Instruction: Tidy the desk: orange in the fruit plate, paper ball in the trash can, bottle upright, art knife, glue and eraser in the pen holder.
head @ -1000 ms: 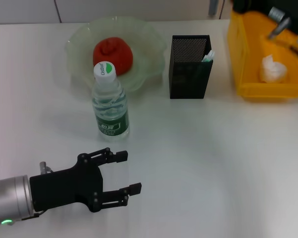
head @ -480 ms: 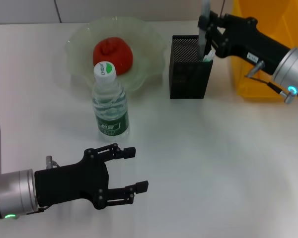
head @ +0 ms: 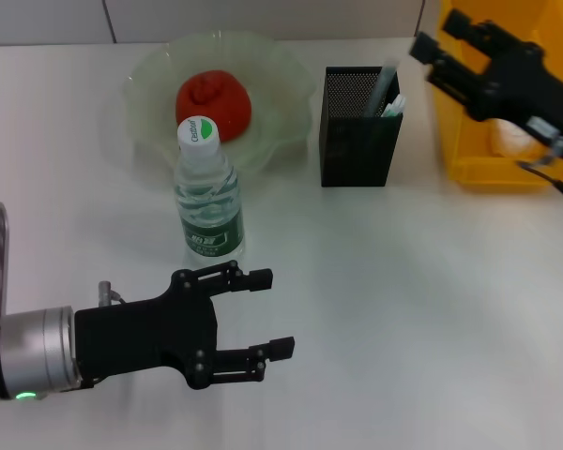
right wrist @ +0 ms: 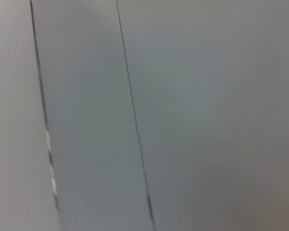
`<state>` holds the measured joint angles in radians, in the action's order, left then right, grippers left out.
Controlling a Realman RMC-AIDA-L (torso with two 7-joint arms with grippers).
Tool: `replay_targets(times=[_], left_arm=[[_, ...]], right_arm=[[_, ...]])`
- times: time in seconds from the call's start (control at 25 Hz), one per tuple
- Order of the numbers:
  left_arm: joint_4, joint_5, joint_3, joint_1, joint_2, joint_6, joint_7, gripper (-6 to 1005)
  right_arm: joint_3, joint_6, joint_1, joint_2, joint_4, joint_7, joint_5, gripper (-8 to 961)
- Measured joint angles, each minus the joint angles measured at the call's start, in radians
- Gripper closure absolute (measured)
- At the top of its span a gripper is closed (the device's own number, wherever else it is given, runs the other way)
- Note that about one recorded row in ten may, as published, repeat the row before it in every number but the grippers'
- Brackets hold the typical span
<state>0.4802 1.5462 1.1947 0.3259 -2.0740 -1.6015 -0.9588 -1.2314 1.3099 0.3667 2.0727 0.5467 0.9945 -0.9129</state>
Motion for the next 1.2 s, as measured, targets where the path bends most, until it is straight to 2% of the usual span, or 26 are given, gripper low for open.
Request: replay_targets(times=[0.16, 0.24, 0.36, 0.48, 0.6, 0.68, 0.72, 1.2], left_arm=[[0.0, 0.003, 0.0, 0.019, 0.001, -0.023, -0.007, 201], [0.001, 0.005, 0.0, 0.029, 0.002, -0.028, -0.018, 201], [0.001, 0.007, 0.004, 0.045, 0.002, -0.031, -0.026, 201], [0.001, 0.008, 0.014, 0.06, 0.002, -0.028, -0.027, 201], [0.0, 0.009, 0.017, 0.073, 0.002, -0.023, -0.027, 201], [0.0, 0.009, 0.018, 0.078, 0.002, -0.02, -0.028, 201], [0.0, 0.009, 0.018, 0.078, 0.002, -0.02, -0.028, 201], [0.0, 0.009, 0.019, 0.081, 0.0, -0.007, -0.026, 201]], right_arm=[[0.036, 0.147, -0.116, -0.029, 0.117, 0.177, -0.07, 419], [0.1, 0.263, -0.167, -0.043, 0.163, 0.234, -0.174, 344], [0.234, 0.425, -0.2, -0.047, 0.197, 0.242, -0.431, 239], [0.343, 0.528, -0.206, -0.043, 0.204, 0.187, -0.698, 134], [0.391, 0.529, -0.209, -0.022, 0.189, 0.12, -0.827, 122], [0.425, 0.502, -0.212, 0.0, 0.168, 0.075, -0.88, 122], [0.433, 0.491, -0.211, 0.003, 0.161, 0.064, -0.888, 122], [0.435, 0.467, -0.19, 0.005, 0.131, 0.05, -0.891, 122]])
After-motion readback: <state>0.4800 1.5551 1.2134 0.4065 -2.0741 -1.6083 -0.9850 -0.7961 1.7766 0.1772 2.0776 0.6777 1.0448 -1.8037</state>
